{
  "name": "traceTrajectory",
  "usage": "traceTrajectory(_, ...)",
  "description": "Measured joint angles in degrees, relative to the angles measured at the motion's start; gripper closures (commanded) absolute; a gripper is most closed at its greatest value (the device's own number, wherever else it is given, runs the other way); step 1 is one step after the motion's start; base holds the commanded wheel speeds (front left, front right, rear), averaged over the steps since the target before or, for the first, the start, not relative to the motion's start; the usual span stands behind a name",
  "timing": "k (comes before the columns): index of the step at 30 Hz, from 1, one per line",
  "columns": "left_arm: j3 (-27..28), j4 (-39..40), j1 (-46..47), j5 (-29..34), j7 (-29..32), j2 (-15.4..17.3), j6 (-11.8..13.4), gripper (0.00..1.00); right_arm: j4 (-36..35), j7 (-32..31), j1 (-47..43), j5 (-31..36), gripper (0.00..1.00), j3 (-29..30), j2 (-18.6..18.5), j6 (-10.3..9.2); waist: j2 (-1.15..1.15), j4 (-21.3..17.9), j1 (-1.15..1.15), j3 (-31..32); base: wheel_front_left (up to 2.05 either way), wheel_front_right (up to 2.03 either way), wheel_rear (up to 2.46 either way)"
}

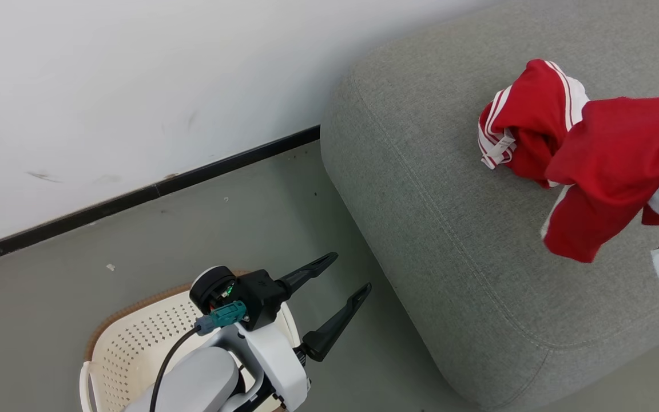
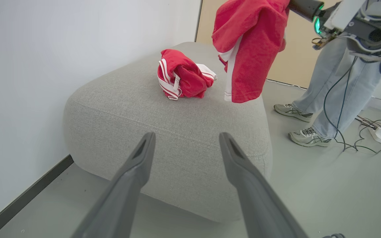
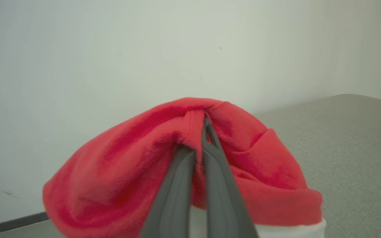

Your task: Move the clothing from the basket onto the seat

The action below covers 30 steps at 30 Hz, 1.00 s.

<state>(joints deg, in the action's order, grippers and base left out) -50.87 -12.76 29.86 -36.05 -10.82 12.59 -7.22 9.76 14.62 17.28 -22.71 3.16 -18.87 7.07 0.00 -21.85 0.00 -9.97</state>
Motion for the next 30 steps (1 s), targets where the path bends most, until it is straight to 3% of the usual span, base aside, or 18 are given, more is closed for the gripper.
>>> traceTrajectory(22,1.49,5.99,0.32,0.86,3.74,4.93,1.63,0.00,8.81,0.00,16.73,-3.07,1.00,2.48,-8.73,0.01,0.00,4.15,0.00,-10.51,0.00,0.00,0.00)
traceTrajectory(30,2.23,8.00,1.51,0.88,4.71,6.65,1.81,0.00,13.07,0.00,21.35,-3.12,1.00,3.48,-9.78,0.01,0.00,5.62,0.00,-14.59,0.00,0.00,0.00)
